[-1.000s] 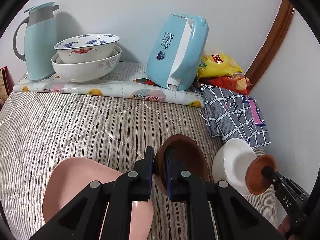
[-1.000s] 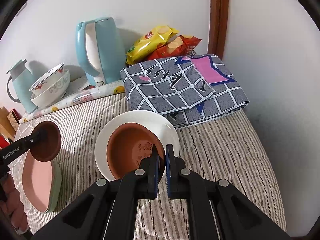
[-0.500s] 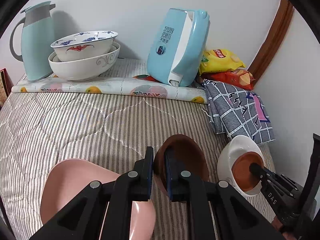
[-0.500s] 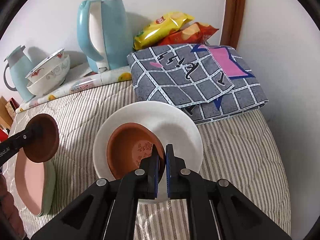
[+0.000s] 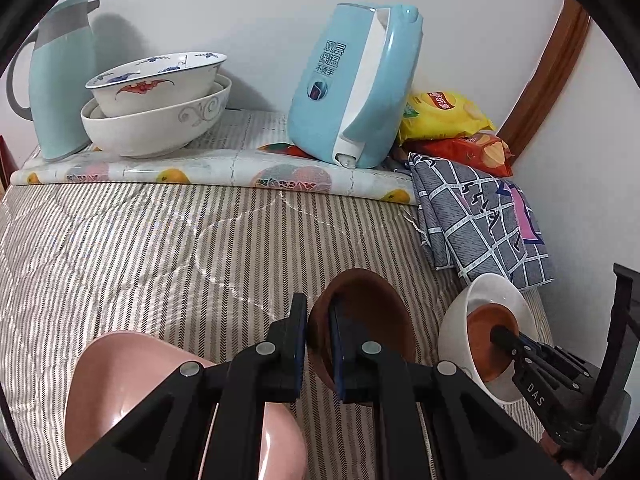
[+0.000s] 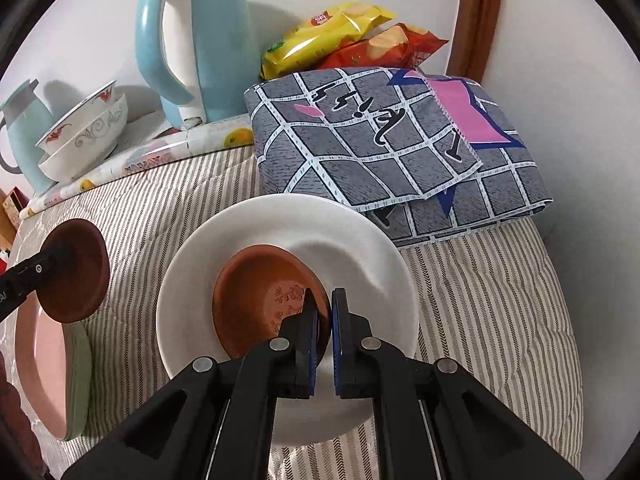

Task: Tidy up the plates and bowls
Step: 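Lower the terracotta bowl into the white bowl and open the right gripper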

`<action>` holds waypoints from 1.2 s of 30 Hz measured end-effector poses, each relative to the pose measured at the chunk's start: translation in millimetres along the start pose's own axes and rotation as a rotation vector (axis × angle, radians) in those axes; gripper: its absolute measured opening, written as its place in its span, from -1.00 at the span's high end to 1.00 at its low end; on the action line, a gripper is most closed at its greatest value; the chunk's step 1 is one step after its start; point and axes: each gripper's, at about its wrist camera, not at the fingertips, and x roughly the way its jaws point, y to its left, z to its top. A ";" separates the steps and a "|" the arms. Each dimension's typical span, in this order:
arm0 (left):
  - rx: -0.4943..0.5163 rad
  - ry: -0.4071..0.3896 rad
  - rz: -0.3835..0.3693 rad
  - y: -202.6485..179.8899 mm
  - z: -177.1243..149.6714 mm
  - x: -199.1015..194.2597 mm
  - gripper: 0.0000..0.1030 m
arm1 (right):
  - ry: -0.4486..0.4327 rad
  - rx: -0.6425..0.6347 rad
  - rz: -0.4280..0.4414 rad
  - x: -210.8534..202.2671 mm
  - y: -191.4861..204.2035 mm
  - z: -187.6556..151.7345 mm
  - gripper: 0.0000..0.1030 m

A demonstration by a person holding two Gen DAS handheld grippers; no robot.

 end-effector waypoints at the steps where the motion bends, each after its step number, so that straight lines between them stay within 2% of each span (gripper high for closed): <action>1: 0.000 0.001 -0.001 -0.4 0.1 0.5 0.78 | 0.001 0.001 0.001 0.3 -0.1 0.9 0.88; 7: -0.002 0.006 -0.006 -3.1 0.7 5.4 0.78 | 0.026 -0.063 -0.049 5.6 6.3 4.8 0.87; 22: 0.009 0.021 -0.016 -6.1 -0.1 10.5 0.78 | 0.057 -0.108 -0.062 15.9 10.3 8.9 0.76; 26: 0.012 0.027 -0.015 -8.7 -2.4 11.2 0.78 | 0.048 -0.112 -0.071 14.7 10.7 6.4 0.75; 29: 0.012 0.023 -0.016 -10.9 -3.1 9.2 0.78 | 0.047 -0.094 -0.046 11.7 8.2 5.2 0.75; 36: 0.028 0.002 -0.019 -22.8 -1.1 -2.1 0.78 | -0.007 -0.066 -0.029 -10.0 -3.0 4.1 0.71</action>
